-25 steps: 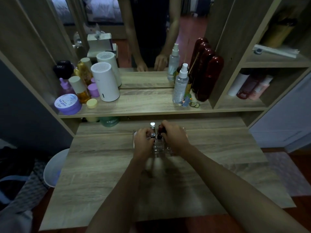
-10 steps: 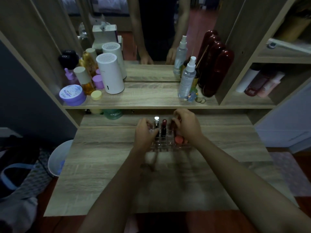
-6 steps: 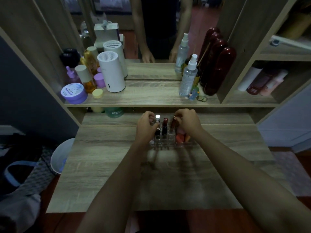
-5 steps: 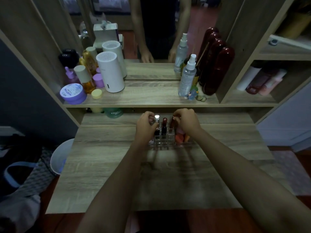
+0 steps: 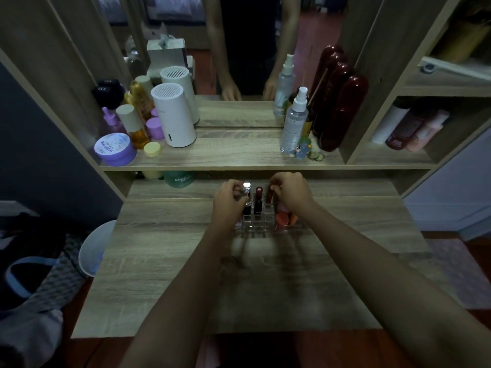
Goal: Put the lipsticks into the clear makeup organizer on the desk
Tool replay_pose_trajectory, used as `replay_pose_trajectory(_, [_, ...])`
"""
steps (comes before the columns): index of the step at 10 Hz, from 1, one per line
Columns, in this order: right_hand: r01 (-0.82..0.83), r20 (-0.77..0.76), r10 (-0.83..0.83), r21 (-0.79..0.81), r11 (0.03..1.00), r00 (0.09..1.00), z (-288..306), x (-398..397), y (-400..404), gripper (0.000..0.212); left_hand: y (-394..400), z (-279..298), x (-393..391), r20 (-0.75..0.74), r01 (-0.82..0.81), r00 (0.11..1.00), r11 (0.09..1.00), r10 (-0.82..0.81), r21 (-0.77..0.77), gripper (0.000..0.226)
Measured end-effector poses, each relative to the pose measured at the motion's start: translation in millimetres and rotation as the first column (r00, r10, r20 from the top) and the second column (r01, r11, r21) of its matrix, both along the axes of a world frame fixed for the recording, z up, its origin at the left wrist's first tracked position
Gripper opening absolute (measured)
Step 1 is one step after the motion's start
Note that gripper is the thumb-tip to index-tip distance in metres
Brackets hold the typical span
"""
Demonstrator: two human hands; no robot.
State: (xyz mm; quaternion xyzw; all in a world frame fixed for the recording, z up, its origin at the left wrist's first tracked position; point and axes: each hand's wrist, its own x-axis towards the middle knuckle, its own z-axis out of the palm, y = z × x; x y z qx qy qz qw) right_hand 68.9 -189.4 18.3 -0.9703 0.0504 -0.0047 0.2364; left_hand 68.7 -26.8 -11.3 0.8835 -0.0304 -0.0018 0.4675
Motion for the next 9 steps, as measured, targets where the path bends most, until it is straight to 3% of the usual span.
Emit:
replay_pose_trajectory(5, [-0.005,0.028,0.004,0.019,1.0,1.0,11.9,-2.6,-14.7,0.039,16.5,5.8,6.9,0.006,-0.011,1.0,1.0,0.011,0.026,0.035])
replay_pose_trajectory(7, [0.084,0.048,-0.082,-0.04,0.996,0.995,13.3,-7.9,-58.0,0.015,59.5,-2.3,8.7,0.023,-0.139,0.99,0.982,0.137,0.125,0.032])
replay_pose_trajectory(8, [0.203,0.003,-0.203,0.022,0.979,0.979,1.0,-13.3,-79.9,0.014,72.4,-10.3,9.1,-0.047,-0.18,0.981,0.972,0.189,0.151,0.034])
replay_pose_trajectory(9, [0.267,-0.216,-0.245,0.082,0.96,0.945,-20.0,-21.7,-89.5,0.015,78.1,-22.0,6.8,-0.214,-0.232,0.942,0.963,0.258,0.139,0.034])
